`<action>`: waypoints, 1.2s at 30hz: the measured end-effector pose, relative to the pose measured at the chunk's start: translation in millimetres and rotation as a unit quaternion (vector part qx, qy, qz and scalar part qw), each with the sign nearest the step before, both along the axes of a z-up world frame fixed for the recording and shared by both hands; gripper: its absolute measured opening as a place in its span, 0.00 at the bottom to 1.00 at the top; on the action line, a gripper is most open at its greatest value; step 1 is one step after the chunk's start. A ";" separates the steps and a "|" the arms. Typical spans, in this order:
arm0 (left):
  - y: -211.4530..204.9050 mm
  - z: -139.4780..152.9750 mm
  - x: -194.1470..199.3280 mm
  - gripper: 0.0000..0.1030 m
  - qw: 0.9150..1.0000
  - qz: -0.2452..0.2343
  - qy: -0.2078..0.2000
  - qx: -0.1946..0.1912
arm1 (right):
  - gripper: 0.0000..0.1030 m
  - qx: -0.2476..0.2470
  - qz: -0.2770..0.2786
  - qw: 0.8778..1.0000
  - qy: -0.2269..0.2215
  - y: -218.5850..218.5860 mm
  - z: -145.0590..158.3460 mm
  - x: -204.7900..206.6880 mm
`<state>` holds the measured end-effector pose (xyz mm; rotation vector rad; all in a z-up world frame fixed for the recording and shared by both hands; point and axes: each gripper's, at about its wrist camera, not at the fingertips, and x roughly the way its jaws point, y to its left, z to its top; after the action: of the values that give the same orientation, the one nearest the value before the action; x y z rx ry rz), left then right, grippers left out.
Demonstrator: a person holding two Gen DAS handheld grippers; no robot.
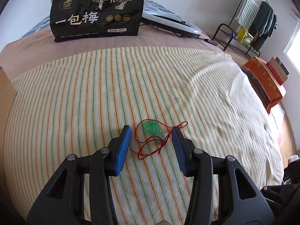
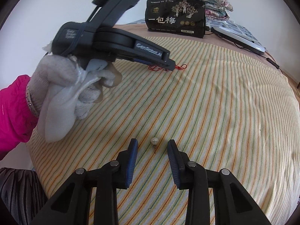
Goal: Organize jewelry
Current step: 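Move the left tool to the green pendant on red cord and grasp it, then lift the green pendant with the left tool and carry it over the box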
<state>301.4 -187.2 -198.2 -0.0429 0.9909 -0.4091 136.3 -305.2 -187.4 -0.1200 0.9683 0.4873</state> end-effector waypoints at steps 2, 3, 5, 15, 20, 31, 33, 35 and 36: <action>-2.8 -2.0 1.4 0.34 1.000 0.003 -0.005 0.007 | 0.31 -0.001 0.001 1.000 -0.001 0.7 -0.2 -0.5; -4.5 -3.9 2.6 0.32 1.000 0.003 -0.007 0.016 | 0.31 -0.003 0.002 1.000 -0.002 1.3 -0.6 0.0; -7.1 -5.3 2.1 0.27 1.000 0.002 -0.014 0.025 | 0.30 -0.009 0.004 1.000 -0.004 3.2 -1.2 -0.5; -10.2 -3.5 -1.2 0.12 0.998 -0.004 -0.031 0.053 | 0.18 -0.006 0.006 1.000 0.001 4.4 -2.2 0.3; -7.5 -0.4 -3.0 0.10 0.998 -0.006 -0.032 0.057 | 0.15 -0.002 -0.001 1.000 0.010 2.4 -2.5 3.1; -3.8 3.3 -5.0 0.05 0.998 -0.008 -0.035 0.057 | 0.06 -0.025 0.005 1.000 0.006 6.4 -2.6 7.7; -0.3 7.8 -6.8 0.04 0.998 -0.005 -0.037 0.056 | 0.06 -0.019 0.001 1.000 0.007 4.1 -1.6 7.5; 5.3 13.3 -9.4 0.04 0.998 -0.002 -0.041 0.053 | 0.06 -0.011 -0.004 1.000 0.007 2.1 1.0 6.8; 8.9 16.9 -10.9 0.04 0.998 0.000 -0.043 0.051 | 0.06 -0.007 -0.006 1.000 0.007 1.6 2.8 6.3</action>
<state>290.5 -178.3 -181.3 0.0663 0.9258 -0.3577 142.6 -303.6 -184.6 -0.1236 0.9851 0.4697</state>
